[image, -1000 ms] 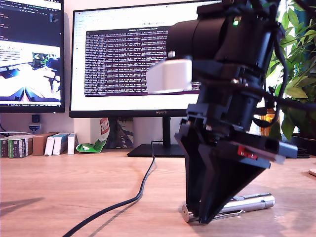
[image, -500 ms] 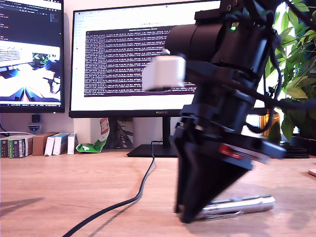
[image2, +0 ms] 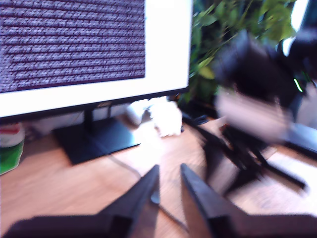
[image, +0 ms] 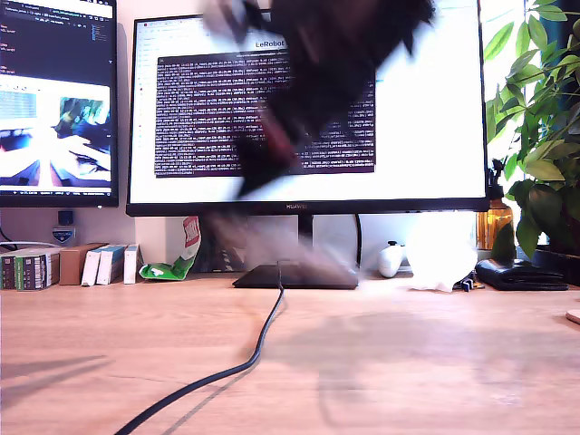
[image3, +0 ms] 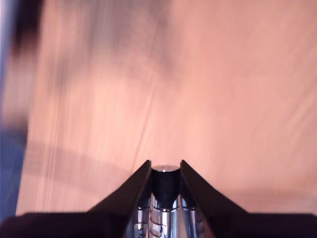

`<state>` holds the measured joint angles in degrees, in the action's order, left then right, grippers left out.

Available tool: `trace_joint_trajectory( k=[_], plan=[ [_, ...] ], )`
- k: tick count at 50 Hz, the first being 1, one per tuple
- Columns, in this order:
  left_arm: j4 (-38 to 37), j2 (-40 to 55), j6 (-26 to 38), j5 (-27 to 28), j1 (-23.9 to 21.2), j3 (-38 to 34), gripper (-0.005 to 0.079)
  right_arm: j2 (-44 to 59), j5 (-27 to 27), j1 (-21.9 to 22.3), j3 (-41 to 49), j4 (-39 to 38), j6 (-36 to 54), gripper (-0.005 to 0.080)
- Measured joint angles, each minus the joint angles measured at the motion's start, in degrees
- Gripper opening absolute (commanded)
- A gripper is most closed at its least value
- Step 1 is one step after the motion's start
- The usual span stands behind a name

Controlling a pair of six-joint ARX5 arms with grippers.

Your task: Pick the metallic laser pointer with your right arm, pass it to your left arm, then place it down to the left side of the table

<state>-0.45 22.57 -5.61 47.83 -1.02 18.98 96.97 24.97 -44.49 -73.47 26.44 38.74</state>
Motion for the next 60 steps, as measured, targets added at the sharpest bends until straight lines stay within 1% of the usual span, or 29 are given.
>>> trace_joint_trajectory(
  k=[3,9,17,23,28,35,41,45,46,51,57,58,60],
  plan=[
    [2.1,1.4,-0.3,0.5,-0.4,0.0,0.0245,0.0,1.9,0.0,-4.0,-0.4,-1.1,-0.0011],
    [7.3,4.3,-1.5,1.2,-1.5,0.0,0.0245,0.0,4.6,0.0,-9.8,-0.6,-1.3,-0.0011],
    [18.4,8.3,-1.7,1.2,-3.7,0.0,0.0246,0.0,6.8,0.1,-14.6,-0.3,-2.4,-0.0011],
    [25.2,12.9,-1.7,1.2,-5.7,0.0,0.0272,0.0,8.9,0.1,-18.0,-0.5,-2.8,-0.0011],
    [30.6,17.4,-2.1,0.5,-7.5,0.0,0.0273,0.0,9.5,0.0,-20.2,-3.1,-4.1,-0.0011],
    [38.4,23.6,-3.3,-1.0,-10.2,0.0,0.0273,0.0,12.0,-0.4,-22.4,-4.3,-5.7,-0.0011],
    [45.7,27.0,-4.2,-2.4,-11.6,0.0,0.0273,0.0,12.2,-1.5,-22.8,-6.5,-5.7,-0.0011],
    [49.9,29.1,-5.0,-3.1,-12.0,0.0,0.0273,0.0,12.2,-2.5,-22.8,-6.9,-5.7,-0.0011],
    [51.1,29.7,-6.2,-3.2,-12.1,0.0,0.0273,0.0,12.3,-2.8,-22.8,-7.0,-5.7,-0.0011],
    [55.8,32.0,-8.0,-3.9,-12.4,0.0,0.0273,0.0,13.8,-3.3,-22.8,-6.9,-5.7,-0.0011],
    [60.0,33.7,-9.4,-4.3,-12.4,0.0,0.0273,0.0,15.0,-4.1,-22.8,-7.7,-5.7,-0.0011],
    [60.8,34.0,-10.8,-4.4,-12.4,0.0,0.0273,0.0,15.0,-4.2,-22.8,-7.9,-5.7,-0.0011],
    [62.2,34.5,-11.5,-4.4,-12.5,0.0,0.0273,0.0,15.1,-4.4,-22.8,-8.4,-5.7,-0.0011]
  ],
)
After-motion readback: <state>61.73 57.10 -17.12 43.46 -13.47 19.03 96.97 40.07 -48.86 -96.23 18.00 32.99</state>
